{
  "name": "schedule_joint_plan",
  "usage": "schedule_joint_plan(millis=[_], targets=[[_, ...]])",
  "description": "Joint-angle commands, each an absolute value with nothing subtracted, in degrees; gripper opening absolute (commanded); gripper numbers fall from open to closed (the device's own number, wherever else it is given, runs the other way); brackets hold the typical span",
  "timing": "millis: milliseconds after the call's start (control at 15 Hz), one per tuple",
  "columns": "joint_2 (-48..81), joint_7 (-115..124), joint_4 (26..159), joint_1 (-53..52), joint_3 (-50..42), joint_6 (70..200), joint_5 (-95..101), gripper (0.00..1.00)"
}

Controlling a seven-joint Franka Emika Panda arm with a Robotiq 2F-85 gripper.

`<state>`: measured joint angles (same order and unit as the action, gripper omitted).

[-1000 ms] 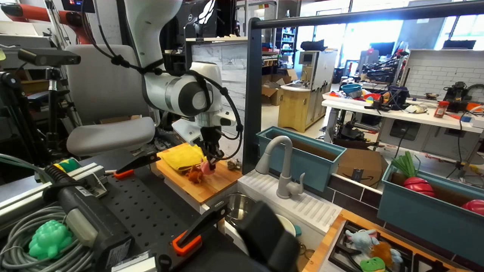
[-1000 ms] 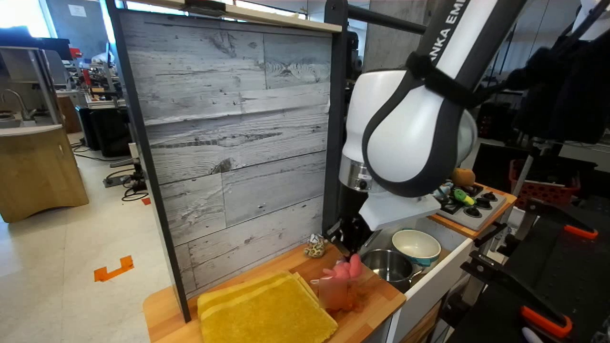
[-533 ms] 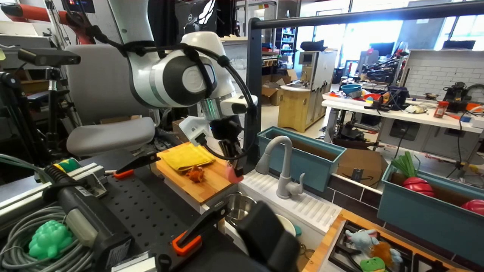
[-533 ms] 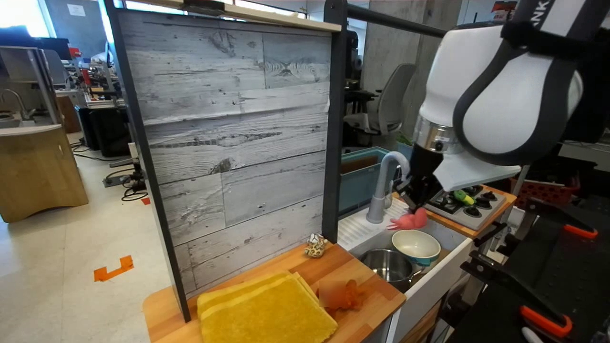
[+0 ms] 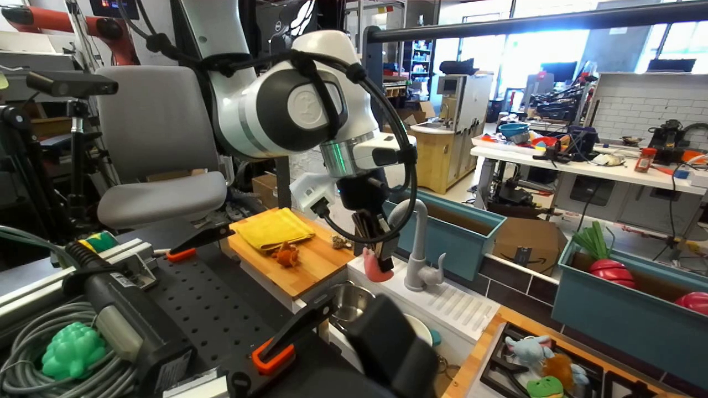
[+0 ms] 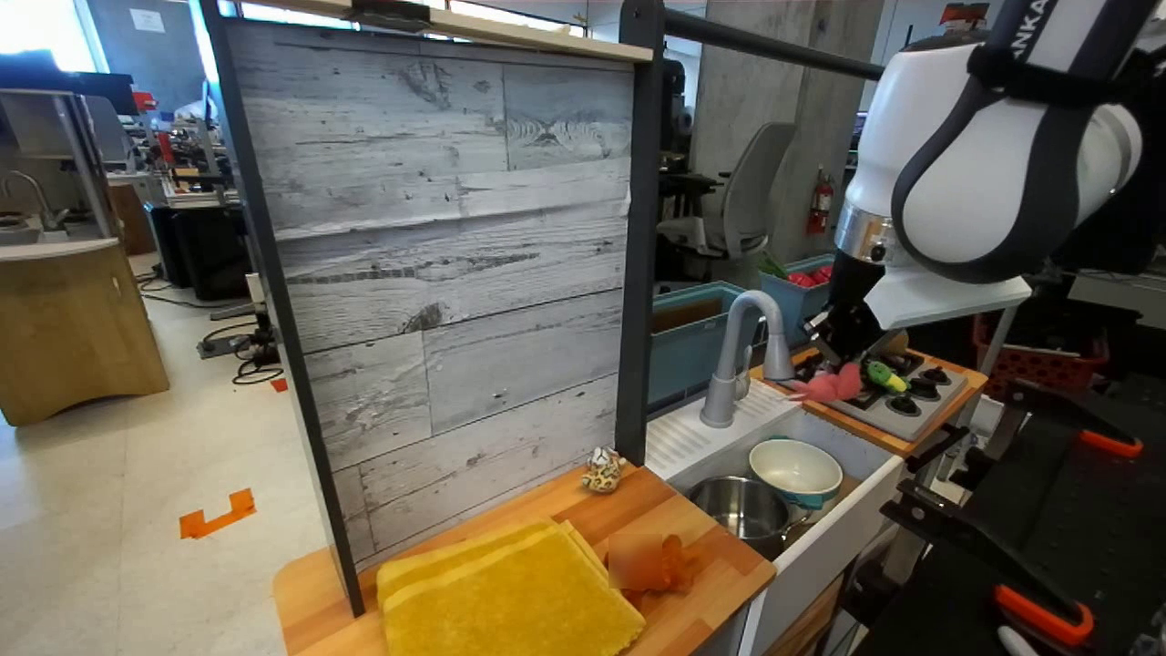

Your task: Pick the objects on the counter and the stove and put them in the pots in the sink, then wipe the counter with the cloth

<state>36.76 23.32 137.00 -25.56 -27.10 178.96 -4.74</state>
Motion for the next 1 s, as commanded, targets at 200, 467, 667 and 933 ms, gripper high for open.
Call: schedule_joint_plan(millis=[200, 467, 667, 933], targets=[[38.6, 24.1, 126.2, -23.0, -22.2, 165.0, -4.3, 0.00], [42.2, 27.4, 120.4, -22.6, -21.1, 158.7, -2.1, 0.00], [43.0, 28.7, 118.6, -21.9, -20.2, 155.6, -0.8, 0.26], [40.1, 28.3, 121.2, -21.4, -18.0, 157.3, 0.4, 0.47]])
